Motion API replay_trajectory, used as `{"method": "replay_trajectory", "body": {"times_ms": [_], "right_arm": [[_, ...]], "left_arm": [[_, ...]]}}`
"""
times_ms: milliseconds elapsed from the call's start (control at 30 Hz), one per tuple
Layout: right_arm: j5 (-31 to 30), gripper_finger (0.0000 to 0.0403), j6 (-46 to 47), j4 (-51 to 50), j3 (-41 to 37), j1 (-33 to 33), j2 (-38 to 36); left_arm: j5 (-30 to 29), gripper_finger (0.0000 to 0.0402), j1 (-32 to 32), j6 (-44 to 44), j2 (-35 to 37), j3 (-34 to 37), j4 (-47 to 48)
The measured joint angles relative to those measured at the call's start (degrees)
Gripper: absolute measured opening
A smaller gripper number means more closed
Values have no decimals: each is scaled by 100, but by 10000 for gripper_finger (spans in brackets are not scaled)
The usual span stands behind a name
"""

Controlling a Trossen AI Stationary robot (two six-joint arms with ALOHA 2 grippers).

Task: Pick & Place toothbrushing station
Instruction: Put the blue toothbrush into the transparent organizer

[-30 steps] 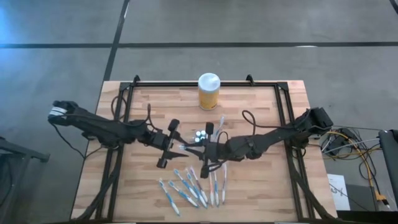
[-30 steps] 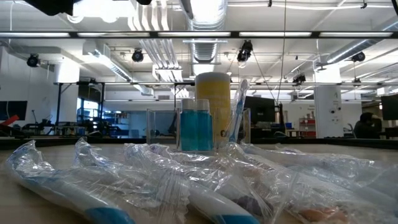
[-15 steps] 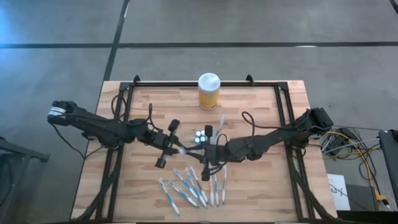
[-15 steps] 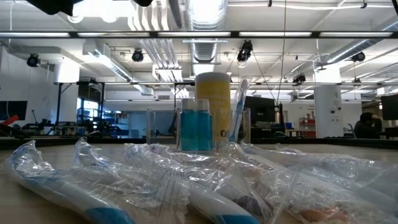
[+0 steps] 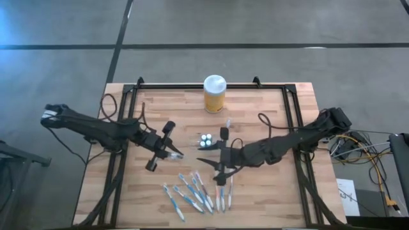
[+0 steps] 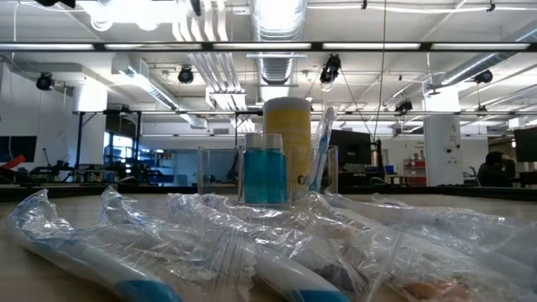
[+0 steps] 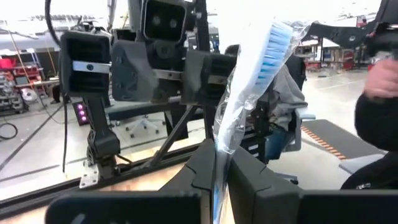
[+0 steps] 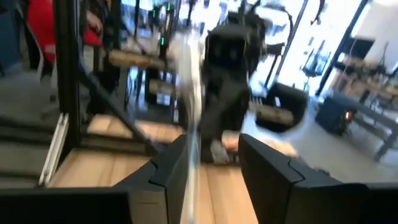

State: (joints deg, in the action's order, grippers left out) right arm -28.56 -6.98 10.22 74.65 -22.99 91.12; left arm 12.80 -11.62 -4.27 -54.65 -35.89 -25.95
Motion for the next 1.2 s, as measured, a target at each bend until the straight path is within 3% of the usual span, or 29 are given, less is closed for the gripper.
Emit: {"method": "replay_trajectory", "body": {"times_ms": [200, 400, 567, 733, 933, 1067, 1200], "right_arm": [[-2, 132, 545, -837, -115, -78, -109], [131, 93, 209, 181, -799, -227, -303], [234, 43, 85, 1049, -1978, -192, -1316], [1303, 11, 216, 3034, -3463, 119, -2321], [638, 8, 722, 2846, -4791, 602, -3634], [1149, 8, 1040, 2962, -5534, 881, -4463], [1187, 8, 1130, 3327, -6151, 907, -4941]], "left_arm": [[-389, 29, 88, 134, 721, 486, 49], [-860, 22, 407, 146, 1383, 1222, -129], [-851, 27, 668, 222, 1721, 1850, -584], [-743, 23, 863, 362, 1811, 2245, -623], [-743, 23, 931, 445, 1823, 2410, -755], [-741, 23, 931, 418, 1827, 2398, -824], [-662, 23, 931, 415, 1761, 2388, -1023]]}}
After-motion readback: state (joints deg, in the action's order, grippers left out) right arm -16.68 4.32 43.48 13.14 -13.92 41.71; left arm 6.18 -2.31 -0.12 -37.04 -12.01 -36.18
